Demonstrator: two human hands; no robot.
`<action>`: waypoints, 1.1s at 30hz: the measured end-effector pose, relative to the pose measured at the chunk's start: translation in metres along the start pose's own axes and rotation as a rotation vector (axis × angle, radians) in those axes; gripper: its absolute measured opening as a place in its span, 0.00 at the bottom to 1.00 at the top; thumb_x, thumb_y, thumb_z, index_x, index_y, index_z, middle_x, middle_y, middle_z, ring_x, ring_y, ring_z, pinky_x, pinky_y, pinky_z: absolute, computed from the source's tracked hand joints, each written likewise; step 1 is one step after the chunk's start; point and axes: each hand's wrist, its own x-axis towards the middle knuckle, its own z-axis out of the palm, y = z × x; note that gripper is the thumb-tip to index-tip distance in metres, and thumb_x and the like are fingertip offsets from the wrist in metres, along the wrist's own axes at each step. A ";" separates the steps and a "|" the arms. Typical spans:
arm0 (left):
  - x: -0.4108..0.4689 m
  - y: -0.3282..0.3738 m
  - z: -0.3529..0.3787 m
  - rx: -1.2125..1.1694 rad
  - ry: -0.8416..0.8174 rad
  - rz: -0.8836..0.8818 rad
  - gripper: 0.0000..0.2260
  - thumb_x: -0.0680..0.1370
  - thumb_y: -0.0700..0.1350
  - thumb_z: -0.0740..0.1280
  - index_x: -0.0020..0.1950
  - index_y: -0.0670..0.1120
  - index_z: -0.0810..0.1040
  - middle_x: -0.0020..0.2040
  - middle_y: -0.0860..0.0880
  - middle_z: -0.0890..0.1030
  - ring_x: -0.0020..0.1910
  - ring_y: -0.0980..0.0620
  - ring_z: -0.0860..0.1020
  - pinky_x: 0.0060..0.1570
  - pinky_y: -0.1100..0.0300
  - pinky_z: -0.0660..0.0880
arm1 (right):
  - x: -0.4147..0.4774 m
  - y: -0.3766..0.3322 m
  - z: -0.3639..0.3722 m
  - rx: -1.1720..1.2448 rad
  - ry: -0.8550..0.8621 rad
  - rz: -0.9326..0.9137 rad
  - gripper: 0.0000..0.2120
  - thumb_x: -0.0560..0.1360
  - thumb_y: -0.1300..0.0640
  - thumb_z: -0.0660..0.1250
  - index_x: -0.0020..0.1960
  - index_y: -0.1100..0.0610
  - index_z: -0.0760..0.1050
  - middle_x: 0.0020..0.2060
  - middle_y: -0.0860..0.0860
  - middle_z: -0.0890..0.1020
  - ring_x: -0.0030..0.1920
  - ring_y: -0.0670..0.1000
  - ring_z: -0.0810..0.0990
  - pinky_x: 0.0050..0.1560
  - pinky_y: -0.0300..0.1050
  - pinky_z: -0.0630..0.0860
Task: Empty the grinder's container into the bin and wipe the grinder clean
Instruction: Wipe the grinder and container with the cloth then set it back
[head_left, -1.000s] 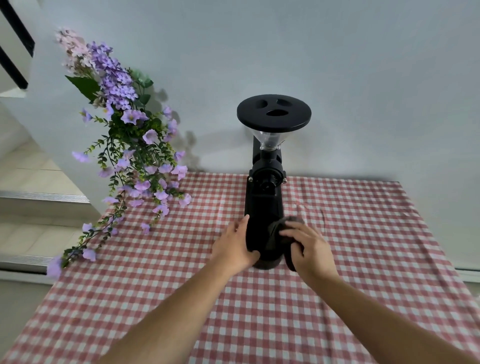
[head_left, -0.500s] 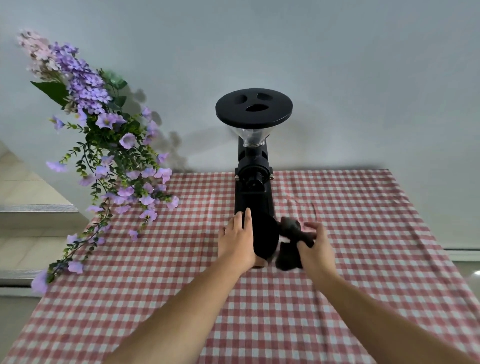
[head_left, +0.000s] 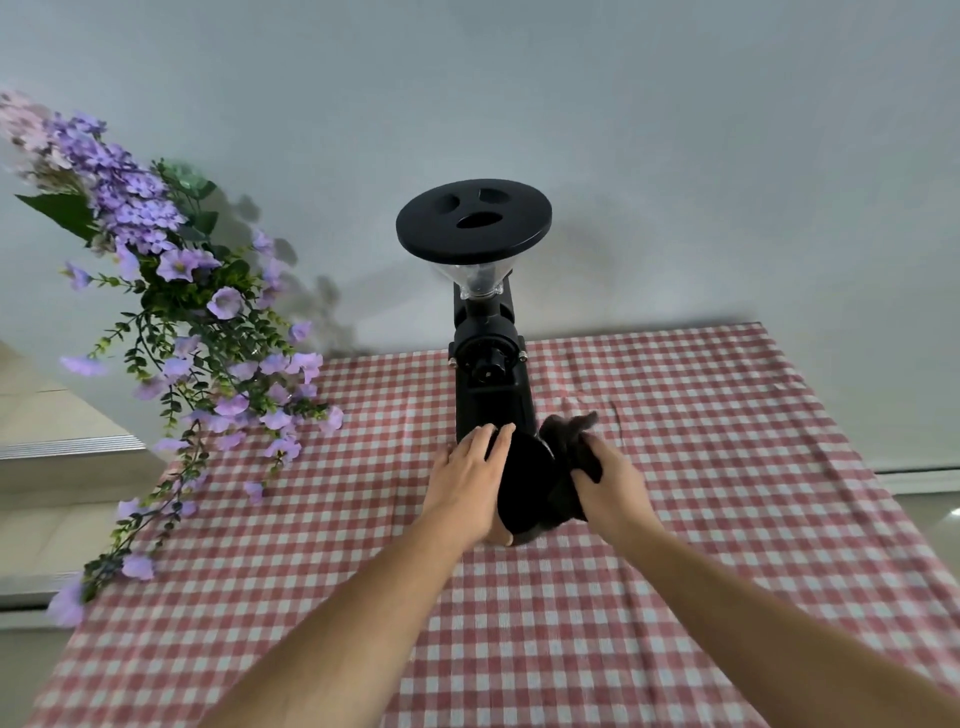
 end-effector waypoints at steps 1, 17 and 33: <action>0.001 -0.001 0.000 -0.006 -0.017 0.020 0.59 0.64 0.49 0.82 0.79 0.52 0.40 0.80 0.48 0.49 0.79 0.46 0.51 0.75 0.46 0.55 | -0.002 -0.001 0.002 -0.037 -0.037 -0.032 0.20 0.77 0.64 0.58 0.67 0.51 0.68 0.53 0.49 0.77 0.49 0.47 0.78 0.41 0.37 0.78; 0.008 0.015 -0.001 -0.059 -0.078 0.017 0.57 0.64 0.57 0.78 0.75 0.58 0.37 0.79 0.48 0.45 0.77 0.37 0.49 0.64 0.44 0.73 | -0.010 0.028 0.002 -0.230 -0.328 0.050 0.22 0.78 0.66 0.55 0.70 0.53 0.65 0.47 0.48 0.78 0.40 0.44 0.78 0.30 0.32 0.73; 0.002 0.032 0.000 -0.147 -0.075 -0.149 0.64 0.59 0.75 0.70 0.78 0.49 0.35 0.81 0.44 0.44 0.79 0.42 0.47 0.75 0.42 0.51 | -0.009 0.031 -0.004 -0.144 -0.069 -0.120 0.17 0.78 0.65 0.58 0.64 0.53 0.70 0.51 0.47 0.74 0.48 0.44 0.75 0.44 0.33 0.74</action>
